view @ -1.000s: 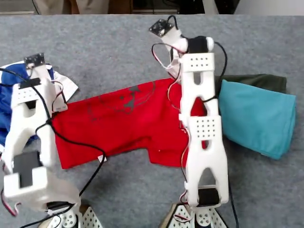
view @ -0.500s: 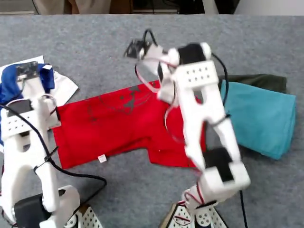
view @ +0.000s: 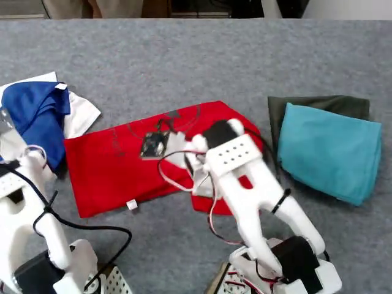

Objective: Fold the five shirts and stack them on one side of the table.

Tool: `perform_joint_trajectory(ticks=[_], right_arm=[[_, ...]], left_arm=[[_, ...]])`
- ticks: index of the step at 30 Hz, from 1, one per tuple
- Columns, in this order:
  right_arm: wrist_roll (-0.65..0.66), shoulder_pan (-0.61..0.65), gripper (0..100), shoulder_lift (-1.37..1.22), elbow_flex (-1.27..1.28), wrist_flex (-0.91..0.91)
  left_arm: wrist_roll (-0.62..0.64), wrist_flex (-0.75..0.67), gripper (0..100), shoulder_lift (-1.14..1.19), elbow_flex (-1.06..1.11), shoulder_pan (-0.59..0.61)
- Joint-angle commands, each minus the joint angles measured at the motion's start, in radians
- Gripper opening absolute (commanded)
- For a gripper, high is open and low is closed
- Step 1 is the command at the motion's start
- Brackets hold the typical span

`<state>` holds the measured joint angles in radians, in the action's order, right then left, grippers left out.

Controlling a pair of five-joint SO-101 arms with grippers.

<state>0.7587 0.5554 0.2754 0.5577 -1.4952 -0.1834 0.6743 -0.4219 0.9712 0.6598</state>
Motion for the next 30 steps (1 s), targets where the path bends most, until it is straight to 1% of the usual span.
perform_joint_trajectory(ticks=[1, 6, 10, 13, 20, 30], right_arm=[[0.005, 0.022, 17.8, 0.053, 0.038, 0.009], [0.005, 0.027, 17.8, 0.054, 0.070, -0.037], [-0.021, 0.025, 17.8, 0.050, 0.084, -0.034], [-0.081, 0.025, 17.8, 0.053, 0.113, 0.029], [-0.130, 0.025, 17.8, 0.047, 0.189, 0.186], [-0.130, 0.024, 17.8, 0.045, 0.254, 0.319]], left_arm=[[0.046, -0.103, 2, -0.031, 0.034, 0.028], [0.066, -0.101, 2, -0.031, 0.037, 0.066], [0.064, -0.101, 2, -0.031, 0.037, 0.063], [0.064, -0.107, 2, -0.031, 0.037, 0.063], [0.064, -0.109, 2, -0.031, 0.037, 0.063], [0.063, -0.109, 2, -0.031, 0.044, 0.029]])
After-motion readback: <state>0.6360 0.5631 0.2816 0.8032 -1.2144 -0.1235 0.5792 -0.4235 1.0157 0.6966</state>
